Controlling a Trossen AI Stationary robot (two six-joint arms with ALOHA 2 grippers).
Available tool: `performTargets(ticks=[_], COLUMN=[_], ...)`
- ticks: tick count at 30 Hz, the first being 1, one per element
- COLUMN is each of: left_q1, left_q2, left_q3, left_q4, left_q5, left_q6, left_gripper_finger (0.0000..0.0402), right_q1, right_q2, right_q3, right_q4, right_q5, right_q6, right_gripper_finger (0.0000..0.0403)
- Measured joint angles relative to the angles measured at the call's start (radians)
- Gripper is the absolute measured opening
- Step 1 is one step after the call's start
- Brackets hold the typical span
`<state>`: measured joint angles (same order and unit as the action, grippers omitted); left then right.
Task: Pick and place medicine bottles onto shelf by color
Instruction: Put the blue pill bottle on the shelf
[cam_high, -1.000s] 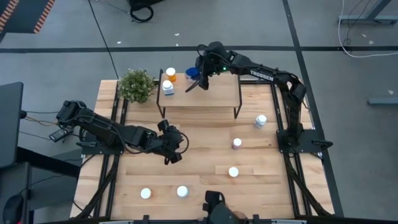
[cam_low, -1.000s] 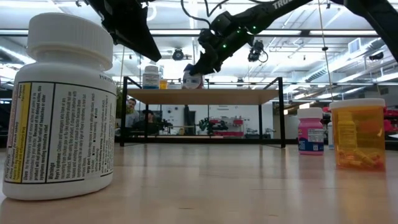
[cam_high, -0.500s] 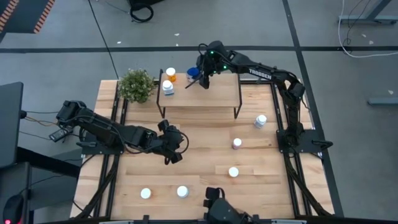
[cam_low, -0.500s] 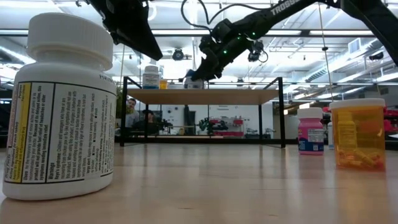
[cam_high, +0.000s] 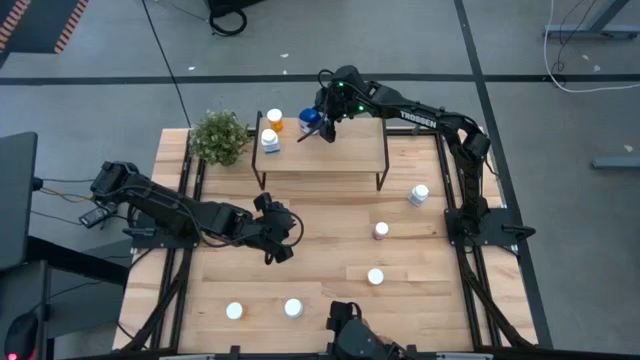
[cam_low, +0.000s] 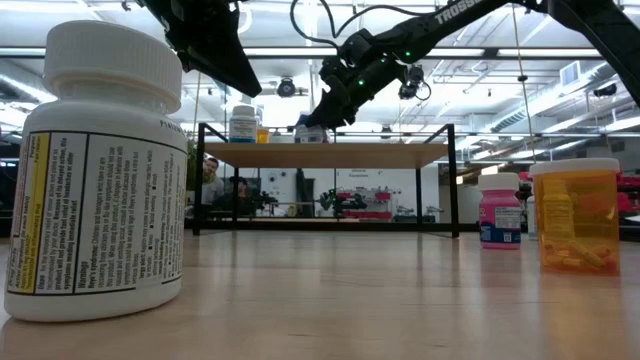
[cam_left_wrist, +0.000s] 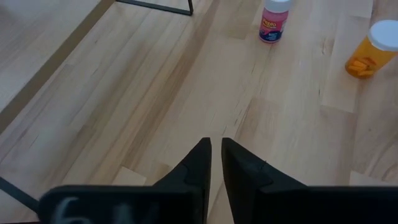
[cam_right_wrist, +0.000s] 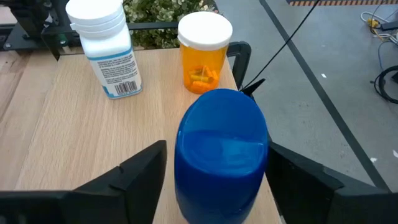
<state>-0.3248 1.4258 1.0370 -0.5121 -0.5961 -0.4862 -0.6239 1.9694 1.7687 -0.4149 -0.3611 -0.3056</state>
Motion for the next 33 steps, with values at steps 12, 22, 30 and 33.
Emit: performTargets(ticks=[12, 22, 30, 33], left_q1=[0.0, 0.0, 0.0, 0.0], left_q2=[0.0, -0.001, -0.001, -0.001], left_q3=[0.0, 0.0, 0.0, 0.0], left_q4=[-0.002, 0.001, 0.007, 0.008], left_q5=[0.0, 0.0, 0.0, 0.0], left_q6=[0.0, 0.0, -0.001, -0.002], left_gripper_finger=[0.0041, 0.0044, 0.003, 0.003], right_q1=[0.0, -0.016, -0.017, -0.014], right_q2=[-0.043, -0.05, -0.049, -0.049], right_q3=[0.026, 0.148, 0.15, 0.15], right_q4=[-0.022, -0.303, -0.401, -0.398], right_q5=[0.031, 0.047, 0.112, 0.137], right_q6=[0.017, 0.018, 0.011, 0.011], right_gripper_finger=[0.0294, 0.0293, 0.0274, 0.0257])
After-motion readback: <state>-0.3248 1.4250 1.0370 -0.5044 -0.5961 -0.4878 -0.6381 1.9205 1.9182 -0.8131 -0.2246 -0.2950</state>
